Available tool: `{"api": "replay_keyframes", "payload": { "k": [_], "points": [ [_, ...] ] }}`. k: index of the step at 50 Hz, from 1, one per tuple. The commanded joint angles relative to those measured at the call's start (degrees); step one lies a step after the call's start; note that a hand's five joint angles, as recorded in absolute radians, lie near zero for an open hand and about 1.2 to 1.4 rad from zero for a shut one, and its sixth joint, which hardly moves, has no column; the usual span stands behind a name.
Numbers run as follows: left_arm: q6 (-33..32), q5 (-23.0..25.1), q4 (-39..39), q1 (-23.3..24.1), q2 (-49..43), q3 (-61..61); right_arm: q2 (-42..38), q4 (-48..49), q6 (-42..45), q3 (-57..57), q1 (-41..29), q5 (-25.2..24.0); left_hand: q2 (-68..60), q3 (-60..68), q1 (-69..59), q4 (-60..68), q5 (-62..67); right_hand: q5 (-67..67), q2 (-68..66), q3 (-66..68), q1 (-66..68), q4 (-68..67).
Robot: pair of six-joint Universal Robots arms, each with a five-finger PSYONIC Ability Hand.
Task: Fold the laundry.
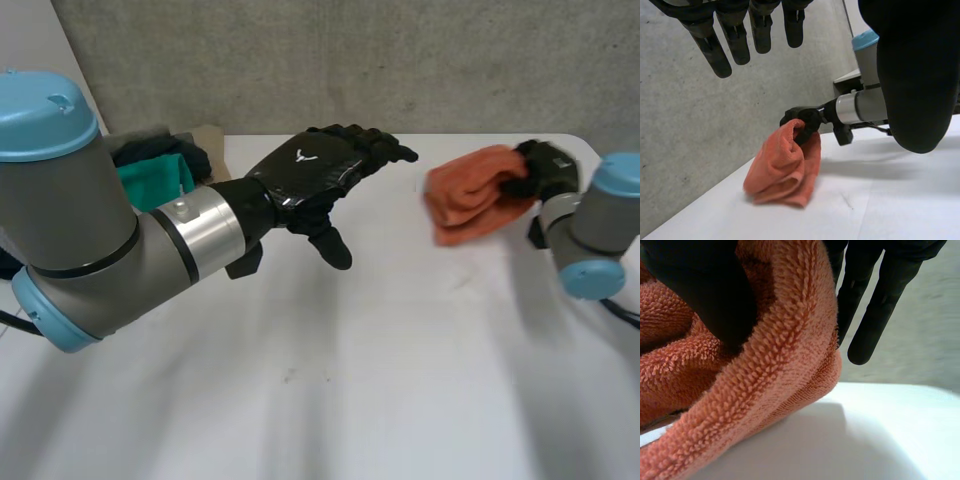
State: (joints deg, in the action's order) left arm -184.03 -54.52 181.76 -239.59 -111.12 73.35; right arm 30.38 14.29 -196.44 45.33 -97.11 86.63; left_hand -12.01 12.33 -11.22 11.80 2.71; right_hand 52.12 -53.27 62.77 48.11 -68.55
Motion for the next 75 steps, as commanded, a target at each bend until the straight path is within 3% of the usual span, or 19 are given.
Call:
{"api": "replay_keyframes", "payload": {
  "k": [1,8,20,21,23,26,34,37,41,46,50,55,59,64,69,70,75],
  "points": [
    [-0.01,-0.06,0.00,2.54,-0.07,-1.02,-10.15,-6.19,4.56,-18.57,8.58,0.99,-1.91,1.59,-2.69,2.12,1.20,17.88,-26.73,17.23,31.89,-11.45],
    [0.08,-0.76,-0.09,4.74,-0.07,-1.02,-15.70,-12.17,6.86,-31.17,16.41,-1.90,-1.74,1.42,-2.53,1.95,1.03,17.88,-26.73,17.23,31.89,-11.45],
    [0.17,-1.29,-0.09,5.10,-0.77,-1.02,-15.97,-14.73,6.95,-31.18,19.85,-7.09,-1.74,1.42,-2.53,1.95,1.03,16.44,-25.29,15.79,30.45,-10.01],
    [0.17,-1.47,-0.17,5.10,-0.77,-1.02,-15.88,-14.73,6.95,-31.00,19.94,-7.09,-1.74,1.42,-2.53,1.95,1.03,-1.39,-7.46,-2.04,12.61,7.82],
    [0.34,-1.65,-0.26,5.18,-0.68,-0.93,-15.79,-14.82,7.21,-30.48,20.12,-6.92,-1.74,1.42,-2.53,1.95,1.03,-52.12,43.27,-52.77,-38.11,58.55],
    [0.52,-1.82,-0.26,5.18,-0.51,-0.49,-15.00,-14.73,9.40,-28.98,20.56,-4.38,-1.74,1.42,-2.53,1.95,1.03,-52.12,43.27,-52.77,-38.11,58.55],
    [0.61,-1.82,-0.44,5.18,-0.15,0.21,-11.49,-11.75,30.22,-23.98,21.61,1.34,-1.74,1.42,-2.53,1.95,1.03,-52.12,43.27,-52.77,-38.11,58.55],
    [0.61,-1.82,-0.35,5.10,-0.07,0.74,-9.82,-8.76,37.43,-21.61,21.09,0.99,-1.74,1.42,-2.53,1.95,1.03,-52.12,43.27,-52.77,-38.11,58.55],
    [0.61,-1.82,-0.35,5.10,0.02,1.00,-4.56,-3.93,40.17,-14.76,20.39,-0.76,-1.74,1.42,-2.53,1.95,1.03,-52.12,43.27,-52.77,-38.11,58.55],
    [0.69,-2.08,-0.35,4.92,0.20,1.09,5.11,5.91,40.88,-0.18,18.89,-5.33,-1.74,1.42,-2.53,1.95,1.03,-52.12,43.27,-52.77,-38.11,58.55],
    [0.69,-5.33,0.00,4.22,1.51,0.92,16.79,18.38,44.03,16.34,15.82,-7.97,-1.91,1.59,-2.70,2.12,1.20,-52.12,43.27,-52.77,-38.11,58.55],
    [0.52,-16.12,2.54,-0.86,4.41,-0.31,26.38,26.40,46.76,29.80,11.16,-11.30,-1.74,1.42,-2.53,1.95,1.03,-52.12,43.27,-52.77,-38.11,58.55],
    [-0.01,-21.32,6.93,-6.83,5.03,-1.01,31.83,26.67,46.77,40.52,8.43,-19.73,-2.74,2.42,-3.53,2.95,2.03,-52.12,43.27,-52.77,-38.11,58.55],
    [-2.90,-21.95,9.32,-15.72,2.06,-2.07,42.80,20.37,47.38,52.12,6.50,-31.85,-3.42,3.10,-4.21,3.63,2.71,-52.12,43.27,-52.77,-38.11,58.55],
    [-16.60,-21.77,9.14,-23.02,-7.61,-5.41,46.52,8.32,47.56,55.74,5.62,-34.34,-4.60,4.28,-5.38,4.81,3.89,-52.12,43.27,-52.77,-38.11,58.55],
    [-21.93,-21.77,9.23,-24.68,-10.93,-6.46,46.61,6.82,47.64,55.83,5.44,-34.34,-4.43,4.11,-5.22,4.64,3.73,-52.12,43.27,-52.77,-38.11,58.55],
    [-32.95,-21.51,9.41,-26.81,-20.36,-9.45,46.26,-1.62,51.15,57.06,4.30,-33.64,-4.43,4.11,-5.22,4.64,3.72,-52.12,43.27,-52.77,-38.11,58.55]
  ]
}}
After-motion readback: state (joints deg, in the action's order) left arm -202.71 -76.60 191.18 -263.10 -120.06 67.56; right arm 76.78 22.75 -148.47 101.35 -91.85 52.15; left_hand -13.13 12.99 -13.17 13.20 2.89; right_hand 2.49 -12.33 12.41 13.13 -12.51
